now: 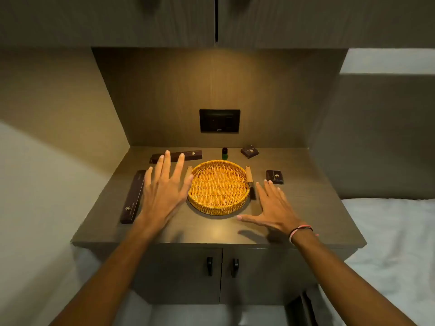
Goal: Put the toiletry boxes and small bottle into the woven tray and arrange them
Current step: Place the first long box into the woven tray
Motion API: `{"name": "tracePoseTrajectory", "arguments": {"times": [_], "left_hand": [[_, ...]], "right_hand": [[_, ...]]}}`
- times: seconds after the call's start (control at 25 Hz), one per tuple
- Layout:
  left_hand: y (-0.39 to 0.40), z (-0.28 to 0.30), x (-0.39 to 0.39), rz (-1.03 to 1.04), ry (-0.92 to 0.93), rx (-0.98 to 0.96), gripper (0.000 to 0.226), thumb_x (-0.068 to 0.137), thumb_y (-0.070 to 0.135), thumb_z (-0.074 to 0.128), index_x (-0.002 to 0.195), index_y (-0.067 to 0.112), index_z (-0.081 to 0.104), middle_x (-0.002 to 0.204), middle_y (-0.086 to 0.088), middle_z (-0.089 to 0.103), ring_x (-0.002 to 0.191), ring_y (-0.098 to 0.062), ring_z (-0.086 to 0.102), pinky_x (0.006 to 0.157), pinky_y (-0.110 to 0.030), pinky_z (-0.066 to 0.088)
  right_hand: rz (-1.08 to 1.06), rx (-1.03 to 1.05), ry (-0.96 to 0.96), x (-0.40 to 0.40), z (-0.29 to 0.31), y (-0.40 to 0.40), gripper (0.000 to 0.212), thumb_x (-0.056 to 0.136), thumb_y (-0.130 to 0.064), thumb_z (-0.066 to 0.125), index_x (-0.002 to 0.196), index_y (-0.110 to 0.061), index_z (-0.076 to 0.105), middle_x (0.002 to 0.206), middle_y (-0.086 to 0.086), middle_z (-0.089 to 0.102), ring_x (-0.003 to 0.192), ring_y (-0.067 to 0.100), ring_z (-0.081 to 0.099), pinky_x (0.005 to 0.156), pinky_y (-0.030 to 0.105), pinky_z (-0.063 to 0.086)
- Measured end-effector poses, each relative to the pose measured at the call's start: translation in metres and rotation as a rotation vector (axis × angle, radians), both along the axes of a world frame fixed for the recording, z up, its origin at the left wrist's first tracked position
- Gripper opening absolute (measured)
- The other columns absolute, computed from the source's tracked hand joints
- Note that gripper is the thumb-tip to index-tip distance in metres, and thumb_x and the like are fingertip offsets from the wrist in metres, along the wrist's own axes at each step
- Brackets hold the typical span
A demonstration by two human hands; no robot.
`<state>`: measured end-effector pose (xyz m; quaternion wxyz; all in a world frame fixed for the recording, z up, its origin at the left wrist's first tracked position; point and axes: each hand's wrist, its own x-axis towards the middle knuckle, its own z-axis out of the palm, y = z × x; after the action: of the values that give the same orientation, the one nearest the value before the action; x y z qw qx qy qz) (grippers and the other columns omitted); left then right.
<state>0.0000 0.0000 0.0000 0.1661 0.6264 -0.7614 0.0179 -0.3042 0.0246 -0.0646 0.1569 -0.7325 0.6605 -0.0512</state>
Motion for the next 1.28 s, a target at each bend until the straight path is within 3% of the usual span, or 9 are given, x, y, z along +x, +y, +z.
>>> {"name": "tracePoseTrajectory", "arguments": {"times": [0.08,0.24,0.4,0.52,0.84,1.0,1.12,1.28], "left_hand": [[-0.02,-0.011,0.015,0.049,0.044,0.06,0.061,0.101,0.046,0.031,0.155,0.023,0.019,0.165,-0.014,0.015,0.152,-0.03,0.015,0.12,-0.055,0.019],[-0.059,-0.026,0.046,0.201,-0.062,0.249,0.059,0.096,0.025,0.05,0.151,0.021,0.028,0.16,-0.02,0.021,0.144,-0.036,0.03,0.112,-0.056,0.032],[-0.082,-0.036,0.067,0.326,-0.141,0.475,0.042,0.093,0.029,0.057,0.133,0.02,0.048,0.133,-0.019,0.046,0.118,-0.034,0.05,0.099,-0.051,0.046],[-0.096,-0.041,0.074,0.336,-0.283,0.436,0.023,0.093,0.026,0.058,0.114,0.015,0.058,0.114,-0.015,0.055,0.103,-0.031,0.056,0.087,-0.046,0.052],[-0.127,-0.041,0.096,0.371,-0.119,0.54,0.026,0.093,0.02,0.057,0.118,0.014,0.059,0.097,-0.011,0.057,0.089,-0.028,0.061,0.086,-0.047,0.055],[-0.135,0.005,0.071,0.24,-0.022,0.369,0.045,0.09,0.027,0.063,0.134,0.028,0.056,0.112,-0.014,0.065,0.099,-0.033,0.063,0.076,-0.038,0.047],[-0.15,0.052,0.031,0.054,0.122,0.227,0.058,0.086,0.034,0.067,0.141,0.032,0.05,0.132,-0.017,0.061,0.115,-0.038,0.061,0.089,-0.047,0.053],[-0.167,0.068,-0.03,-0.129,0.119,0.257,0.059,0.086,0.039,0.068,0.141,0.028,0.049,0.132,-0.015,0.061,0.119,-0.035,0.059,0.096,-0.052,0.051]], "right_hand": [[-0.003,0.03,-0.021,0.002,-0.011,-0.009,0.144,0.052,-0.104,0.027,0.159,-0.012,-0.004,0.168,0.016,-0.011,0.156,0.029,-0.01,0.124,0.048,-0.005],[-0.039,-0.03,0.056,-0.002,-0.038,-0.023,0.141,0.056,-0.105,0.019,0.158,-0.012,-0.008,0.167,0.012,-0.015,0.155,0.024,-0.013,0.127,0.047,-0.002],[-0.023,-0.048,0.079,-0.007,-0.048,-0.032,0.136,0.06,-0.104,0.021,0.158,-0.014,-0.012,0.166,0.009,-0.019,0.155,0.022,-0.016,0.127,0.049,0.0],[-0.022,-0.046,0.081,-0.008,-0.051,-0.033,0.135,0.062,-0.103,0.025,0.158,-0.016,-0.012,0.165,0.006,-0.021,0.155,0.02,-0.017,0.127,0.048,0.0],[-0.024,-0.088,0.068,-0.012,-0.058,-0.035,0.132,0.064,-0.102,0.029,0.158,-0.018,-0.01,0.167,0.005,-0.017,0.154,0.016,-0.016,0.124,0.039,-0.01],[-0.02,-0.093,0.081,-0.01,-0.06,-0.034,0.131,0.064,-0.102,0.028,0.157,-0.019,-0.014,0.166,0.004,-0.019,0.154,0.015,-0.018,0.122,0.037,-0.013],[-0.023,-0.092,0.071,-0.012,-0.059,-0.035,0.13,0.064,-0.102,0.028,0.156,-0.02,-0.015,0.166,0.003,-0.019,0.153,0.014,-0.019,0.122,0.037,-0.013],[-0.023,-0.103,0.076,-0.012,-0.062,-0.035,0.13,0.064,-0.102,0.029,0.156,-0.021,-0.015,0.166,0.002,-0.02,0.152,0.013,-0.02,0.121,0.035,-0.014]]}}
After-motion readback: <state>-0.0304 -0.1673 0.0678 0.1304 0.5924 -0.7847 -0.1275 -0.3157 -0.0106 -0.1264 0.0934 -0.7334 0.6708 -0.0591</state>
